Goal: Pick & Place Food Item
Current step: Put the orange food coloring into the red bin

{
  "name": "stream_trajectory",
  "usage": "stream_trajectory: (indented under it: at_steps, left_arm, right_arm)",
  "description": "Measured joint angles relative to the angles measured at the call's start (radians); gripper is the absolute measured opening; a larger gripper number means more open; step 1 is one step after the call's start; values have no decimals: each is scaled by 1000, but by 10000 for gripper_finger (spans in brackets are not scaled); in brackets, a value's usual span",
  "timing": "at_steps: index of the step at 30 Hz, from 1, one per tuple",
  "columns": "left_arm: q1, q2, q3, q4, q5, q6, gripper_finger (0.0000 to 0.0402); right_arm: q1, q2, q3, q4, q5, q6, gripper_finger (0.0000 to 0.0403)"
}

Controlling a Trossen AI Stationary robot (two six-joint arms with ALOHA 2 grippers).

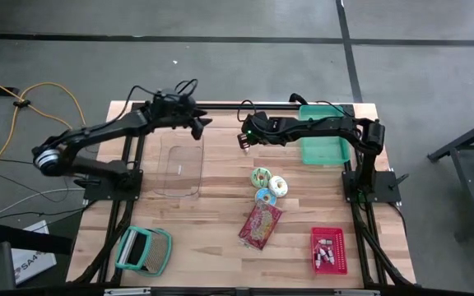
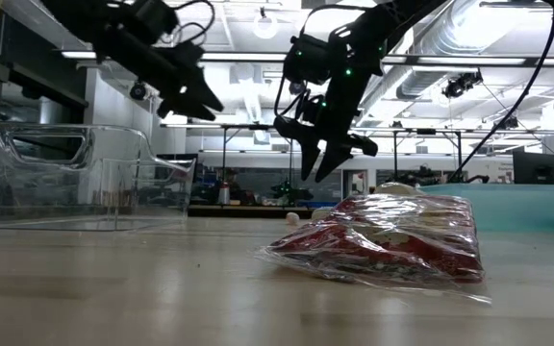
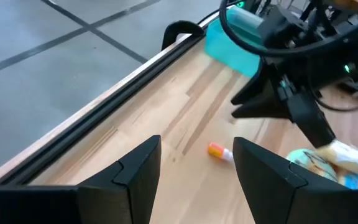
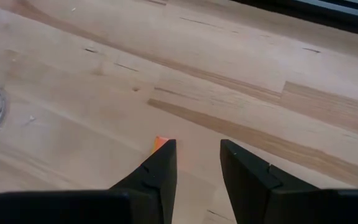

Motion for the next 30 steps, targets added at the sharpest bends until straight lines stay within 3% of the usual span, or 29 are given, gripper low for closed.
stream_trajectory:
  at_steps: [9, 30]
  left_arm:
    - [-2, -135, -131, 53, 0, 16, 195]
    - [-3, -132, -136, 61, -2, 16, 195]
  right_arm:
    - [11, 0, 0, 18, 0, 1, 112]
    - [60, 0, 0, 104, 5, -19, 112]
